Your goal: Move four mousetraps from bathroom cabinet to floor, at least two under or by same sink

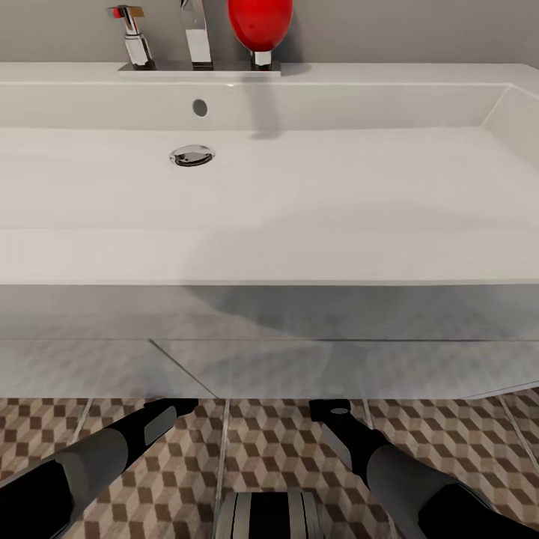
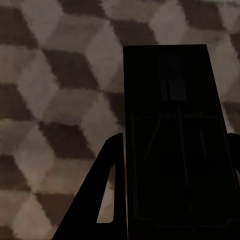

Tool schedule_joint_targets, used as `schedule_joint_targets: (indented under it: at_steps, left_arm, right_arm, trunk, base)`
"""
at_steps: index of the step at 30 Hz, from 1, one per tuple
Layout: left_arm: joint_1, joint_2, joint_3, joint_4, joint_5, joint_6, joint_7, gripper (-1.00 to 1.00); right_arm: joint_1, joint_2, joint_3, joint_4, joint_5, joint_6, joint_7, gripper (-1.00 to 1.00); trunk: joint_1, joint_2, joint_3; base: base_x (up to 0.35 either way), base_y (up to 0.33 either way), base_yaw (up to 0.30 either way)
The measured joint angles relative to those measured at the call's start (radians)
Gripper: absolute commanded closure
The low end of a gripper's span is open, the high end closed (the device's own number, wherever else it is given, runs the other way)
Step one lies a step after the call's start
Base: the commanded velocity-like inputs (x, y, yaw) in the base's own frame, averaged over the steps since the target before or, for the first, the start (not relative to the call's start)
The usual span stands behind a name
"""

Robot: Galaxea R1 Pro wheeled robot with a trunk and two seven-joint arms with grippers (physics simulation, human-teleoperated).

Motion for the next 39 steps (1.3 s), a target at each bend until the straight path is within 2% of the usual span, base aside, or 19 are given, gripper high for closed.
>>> schedule_joint_targets:
  at_steps: [31, 32, 39]
  left_arm:
    - [0.0, 0.001, -0.001, 0.001, 0.002, -0.012, 0.001, 1.0]
    - [0.0, 0.001, -0.001, 0.001, 0.002, -0.012, 0.001, -1.0]
    - [0.0, 0.001, 0.0, 0.001, 0.003, -0.013, 0.001, -1.0]
  right_arm:
    - [0.0, 0.0, 0.0, 0.0, 0.001, -0.001, 0.0, 1.0]
    - [0.0, 0.0, 0.0, 0.0, 0.001, -0.001, 0.0, 1.0]
    - [0.0, 0.0, 0.0, 0.0, 0.001, -0.001, 0.0, 1.0]
  trunk:
    - [0.0, 0.0, 0.0]
    - [0.0, 0.0, 0.0]
    - [0.0, 0.0, 0.0]
  base:
    - [0.0, 0.0, 0.0]
    - [0.0, 0.0, 0.0]
    - [0.0, 0.0, 0.0]
